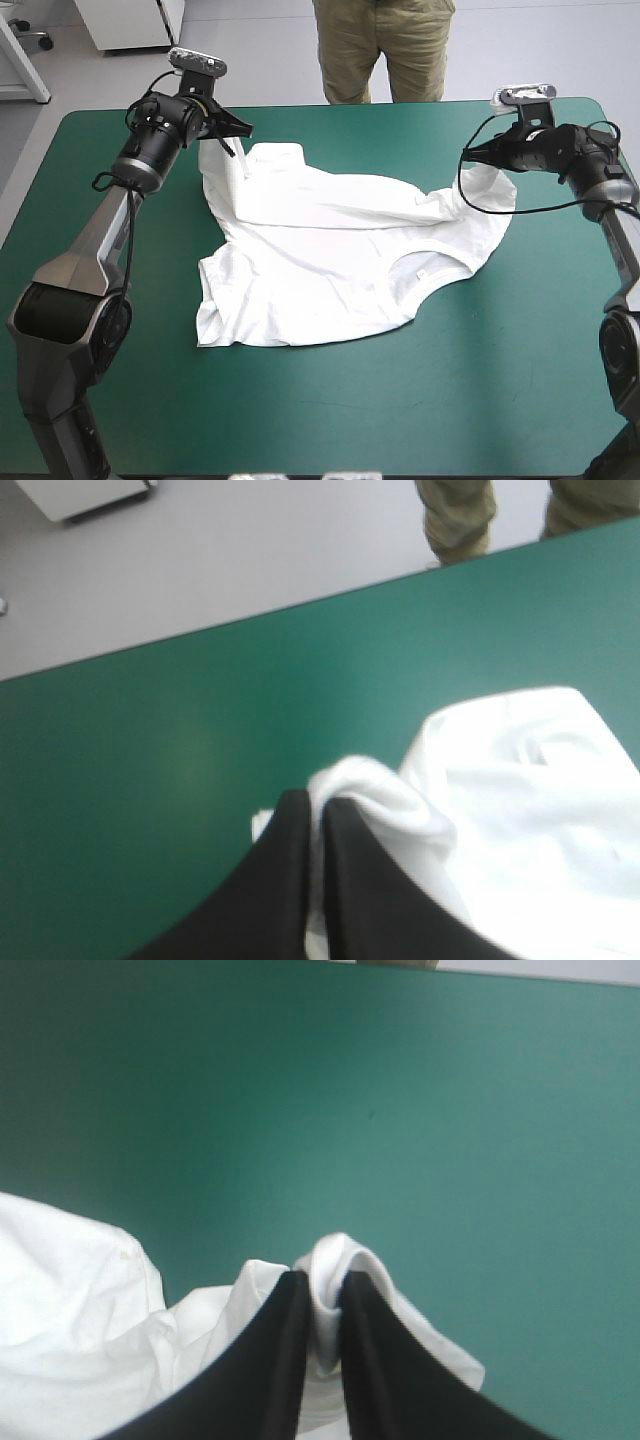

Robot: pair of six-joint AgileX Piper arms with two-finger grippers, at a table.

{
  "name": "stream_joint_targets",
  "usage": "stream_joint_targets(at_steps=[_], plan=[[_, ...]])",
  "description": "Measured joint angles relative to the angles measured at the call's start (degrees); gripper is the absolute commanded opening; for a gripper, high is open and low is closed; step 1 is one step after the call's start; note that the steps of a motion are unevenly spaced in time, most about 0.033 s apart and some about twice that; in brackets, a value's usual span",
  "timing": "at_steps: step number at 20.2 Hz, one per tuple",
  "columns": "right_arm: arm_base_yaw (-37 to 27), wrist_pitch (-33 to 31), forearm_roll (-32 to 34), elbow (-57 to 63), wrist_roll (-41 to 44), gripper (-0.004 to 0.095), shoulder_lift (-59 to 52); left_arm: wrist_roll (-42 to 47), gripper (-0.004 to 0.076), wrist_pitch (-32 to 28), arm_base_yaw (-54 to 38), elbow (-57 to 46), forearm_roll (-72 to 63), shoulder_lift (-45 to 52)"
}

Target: Fold the cloth

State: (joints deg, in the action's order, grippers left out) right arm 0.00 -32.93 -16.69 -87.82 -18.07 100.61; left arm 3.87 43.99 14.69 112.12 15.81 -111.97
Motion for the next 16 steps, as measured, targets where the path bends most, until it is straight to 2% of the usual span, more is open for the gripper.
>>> stream_joint_targets(at_steps=[2, 3, 4, 5, 6, 8, 10, 13, 14, 16], plan=[[-0.7, -1.1, -1.8, 0.0, -1.2, 0.0542, 1.4, -2.0, 0.0034, 1.4, 0.0, 0.0, -3.4, -1.3], [-0.9, -1.4, -2.4, 0.1, -1.5, 0.0623, 2.0, -3.3, 0.0095, 2.8, 0.0, 0.0, -5.2, -1.9], [-1.2, -1.4, -2.7, 0.1, -1.8, 0.0632, 2.2, -5.0, 0.0184, 4.6, 0.0, -0.1, -7.2, -2.5], [-1.5, -1.4, -3.0, 0.1, -2.0, 0.0629, 2.2, -6.1, 0.0222, 6.2, 0.0, -0.1, -8.9, -2.8], [-1.7, -1.4, -3.1, 0.1, -2.0, 0.0627, 2.1, -6.5, 0.0316, 6.6, 0.0, -0.1, -9.3, -2.8], [-2.2, -2.4, -3.1, -0.6, -2.0, 0.0627, 0.6, -8.6, 0.0407, 8.0, 0.0, -0.1, -10.9, -2.3], [-2.6, -4.3, -2.9, -2.2, -2.0, 0.0627, -2.8, -9.7, 0.0412, 10.6, 0.0, -0.1, -12.1, -0.2], [-2.6, -7.1, -2.9, -4.1, -2.0, 0.0595, -12.3, -13.4, 0.0412, 18.3, 0.0, -0.2, -17.3, 8.0], [-2.6, -8.6, -2.9, -4.2, -2.0, 0.0578, -16.0, -15.6, 0.0412, 23.4, 0.0, -0.2, -19.7, 12.0], [-2.6, -12.1, -3.2, -4.2, -1.8, 0.0551, -21.5, -16.9, 0.0412, 26.5, 0.0, -2.0, -22.2, 17.2]])
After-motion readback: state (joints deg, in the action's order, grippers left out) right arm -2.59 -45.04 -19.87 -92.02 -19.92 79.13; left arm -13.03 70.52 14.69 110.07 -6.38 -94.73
